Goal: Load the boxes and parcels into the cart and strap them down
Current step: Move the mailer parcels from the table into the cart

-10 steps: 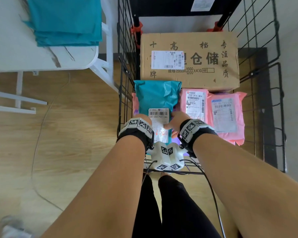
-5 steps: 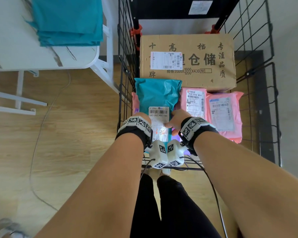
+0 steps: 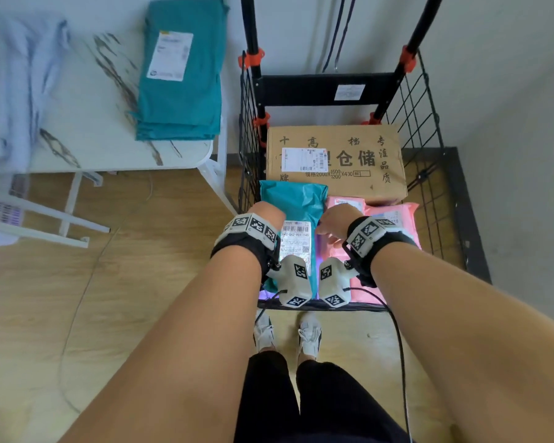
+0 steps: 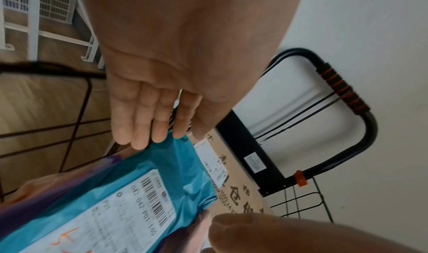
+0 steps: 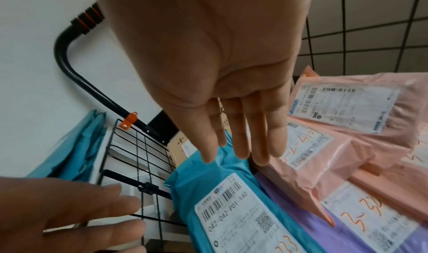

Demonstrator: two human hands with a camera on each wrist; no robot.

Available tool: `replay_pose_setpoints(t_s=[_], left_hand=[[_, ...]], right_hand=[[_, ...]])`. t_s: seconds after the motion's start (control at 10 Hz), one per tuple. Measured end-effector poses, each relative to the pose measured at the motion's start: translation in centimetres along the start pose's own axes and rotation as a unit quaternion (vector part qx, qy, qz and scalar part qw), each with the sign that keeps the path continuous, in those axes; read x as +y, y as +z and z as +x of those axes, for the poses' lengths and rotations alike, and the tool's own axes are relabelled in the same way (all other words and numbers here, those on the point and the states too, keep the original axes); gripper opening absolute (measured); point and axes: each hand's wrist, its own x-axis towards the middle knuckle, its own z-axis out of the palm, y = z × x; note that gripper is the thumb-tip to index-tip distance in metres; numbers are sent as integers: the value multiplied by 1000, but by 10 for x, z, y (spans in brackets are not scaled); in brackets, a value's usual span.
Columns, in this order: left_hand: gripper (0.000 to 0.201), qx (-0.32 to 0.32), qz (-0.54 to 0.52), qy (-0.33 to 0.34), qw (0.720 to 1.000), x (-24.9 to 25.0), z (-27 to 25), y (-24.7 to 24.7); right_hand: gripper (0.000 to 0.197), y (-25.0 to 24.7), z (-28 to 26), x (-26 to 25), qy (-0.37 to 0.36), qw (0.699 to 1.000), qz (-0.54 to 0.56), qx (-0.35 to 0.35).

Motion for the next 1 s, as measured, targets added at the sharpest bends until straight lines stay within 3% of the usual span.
replay_pose_setpoints(t_s=[0.1,0.2,0.3,0.5,0.8,1.0], left_hand=[[23,-1,13,35,999,7,-39,-26],[25,22,12,63,998,4,-53,-43],[29,55,-14,70,996,-3,-68,-64],[33,112,-45,84,989,-28,-76,-123],[32,144,21,107,983,-94,-46,-238],[32,119,7,150,982,-127,-17,-297]], right_hand=[[30,-9,-22,-9,-32,999,-15,18],[19,-18,-37,-16,-23,998,55,31],[37,-29,-45,-33,-24,992,112,54],[37,-48,-68,-94,-54,985,134,92],[35,-27,-66,-221,-71,973,155,159],[33,-10,-66,-293,-73,976,90,185]])
